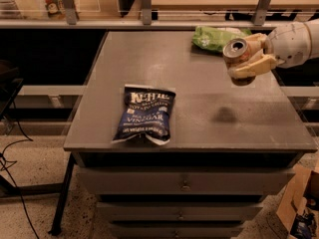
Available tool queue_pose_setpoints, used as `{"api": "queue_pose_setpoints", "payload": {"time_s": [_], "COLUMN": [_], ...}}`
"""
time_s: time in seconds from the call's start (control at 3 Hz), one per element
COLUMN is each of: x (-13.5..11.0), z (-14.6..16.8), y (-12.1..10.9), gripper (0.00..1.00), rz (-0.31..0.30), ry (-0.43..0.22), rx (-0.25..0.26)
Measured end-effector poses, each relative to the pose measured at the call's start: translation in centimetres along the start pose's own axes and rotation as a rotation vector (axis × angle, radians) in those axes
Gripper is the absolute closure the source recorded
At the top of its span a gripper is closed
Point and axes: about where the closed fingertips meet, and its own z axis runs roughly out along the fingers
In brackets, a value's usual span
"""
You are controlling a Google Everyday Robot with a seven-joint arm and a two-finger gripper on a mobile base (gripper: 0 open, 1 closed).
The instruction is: Place orange can upright
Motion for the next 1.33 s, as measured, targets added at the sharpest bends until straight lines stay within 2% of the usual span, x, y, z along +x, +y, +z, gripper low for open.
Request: {"api": "queue_pose_setpoints", "payload": {"time_s": [0.33, 0.67, 1.0, 1.33], "x": [0.2, 1.3, 2.6, 4.1], "z": [0.3, 0.2, -0.2, -0.8], "y": [-0.6, -0.8, -0.6, 0.3], "gripper": [1.00, 1.00, 0.82, 0.59], "rz": [0.043, 0.099, 0.159, 0.221], "ry": [-0.153, -0.244, -0.299, -0.335], "rx": [0.005, 0.008, 0.024, 0.050]}}
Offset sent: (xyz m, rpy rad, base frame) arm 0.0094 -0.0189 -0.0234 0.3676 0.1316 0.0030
